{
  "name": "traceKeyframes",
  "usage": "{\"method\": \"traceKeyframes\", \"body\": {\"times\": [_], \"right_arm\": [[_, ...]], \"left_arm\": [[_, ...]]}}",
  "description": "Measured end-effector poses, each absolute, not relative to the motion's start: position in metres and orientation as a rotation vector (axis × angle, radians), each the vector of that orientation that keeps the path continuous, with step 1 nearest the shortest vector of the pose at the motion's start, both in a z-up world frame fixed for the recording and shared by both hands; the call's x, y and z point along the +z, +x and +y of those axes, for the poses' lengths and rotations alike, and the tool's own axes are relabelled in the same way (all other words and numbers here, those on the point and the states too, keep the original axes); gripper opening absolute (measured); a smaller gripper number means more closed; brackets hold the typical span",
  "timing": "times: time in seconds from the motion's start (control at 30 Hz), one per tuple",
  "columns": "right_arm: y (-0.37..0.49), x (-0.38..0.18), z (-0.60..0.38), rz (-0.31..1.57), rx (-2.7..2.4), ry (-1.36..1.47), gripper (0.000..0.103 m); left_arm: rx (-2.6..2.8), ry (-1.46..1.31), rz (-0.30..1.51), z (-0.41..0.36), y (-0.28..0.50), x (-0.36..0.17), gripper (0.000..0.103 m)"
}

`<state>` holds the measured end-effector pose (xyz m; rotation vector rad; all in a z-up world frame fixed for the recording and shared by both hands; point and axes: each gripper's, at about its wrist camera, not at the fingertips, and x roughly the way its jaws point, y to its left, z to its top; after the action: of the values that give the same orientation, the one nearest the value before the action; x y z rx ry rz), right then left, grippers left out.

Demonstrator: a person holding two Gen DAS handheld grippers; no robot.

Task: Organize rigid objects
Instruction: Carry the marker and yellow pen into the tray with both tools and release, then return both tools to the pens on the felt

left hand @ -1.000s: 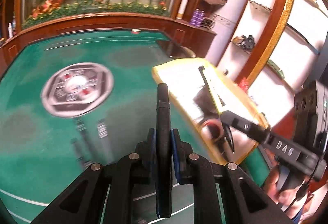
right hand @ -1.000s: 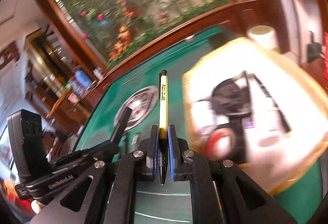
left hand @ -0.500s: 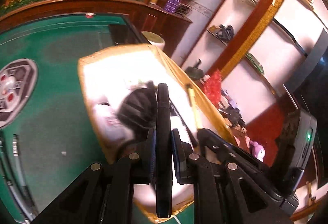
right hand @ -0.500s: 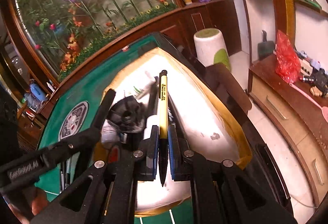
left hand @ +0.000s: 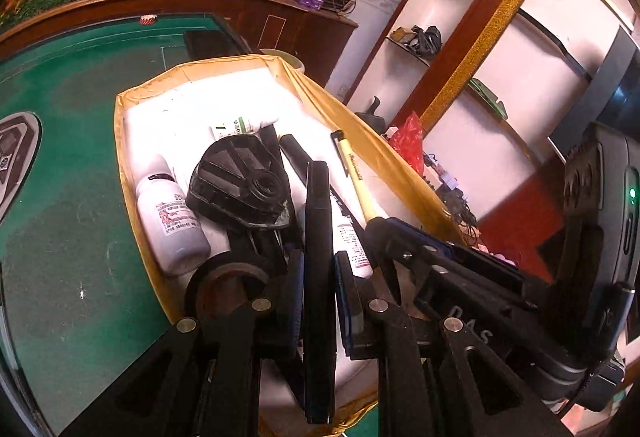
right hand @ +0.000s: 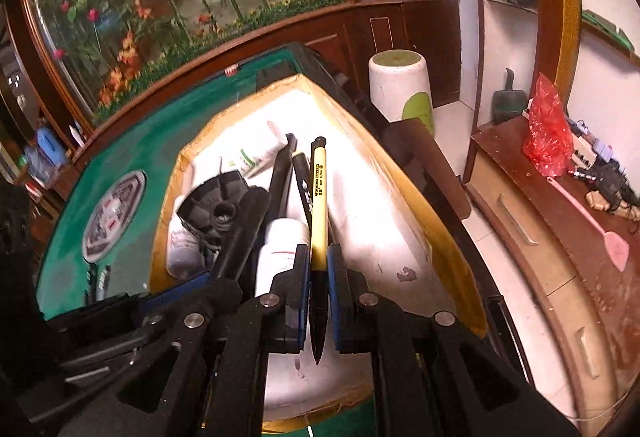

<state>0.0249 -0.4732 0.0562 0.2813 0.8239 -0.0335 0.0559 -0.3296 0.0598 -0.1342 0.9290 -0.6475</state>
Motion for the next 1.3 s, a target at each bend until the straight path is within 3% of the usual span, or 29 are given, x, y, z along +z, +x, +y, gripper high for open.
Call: {"method": "traceKeyframes", "body": {"times": [0.43,0.67,0.83,1.3], "right_arm": [[0.019,0.058,-0.469,0.842,-0.096,0.228,0.008],[-0.002,0.072,-0.476,0.795,-0.135,0.259,0.01],[-0.023,0.091,-0.477,0.734,-0.148,0.285,0.018],[-0.037,0.105,-0.38,0.714,0.105,0.194,0.019]], "left_arm": [[-0.671,-0.133,0.911,-0.328,0.051,0.058,0.016],[-0.682,-0.186,0.881,-0.32,0.046,0.067,0.043],[-0.658,-0.184,0.827,-0.311,0.035,0.082,0.043],[-0.52,-0.203,0.821,-0.184,-0.023,0.101,0.043]]}}
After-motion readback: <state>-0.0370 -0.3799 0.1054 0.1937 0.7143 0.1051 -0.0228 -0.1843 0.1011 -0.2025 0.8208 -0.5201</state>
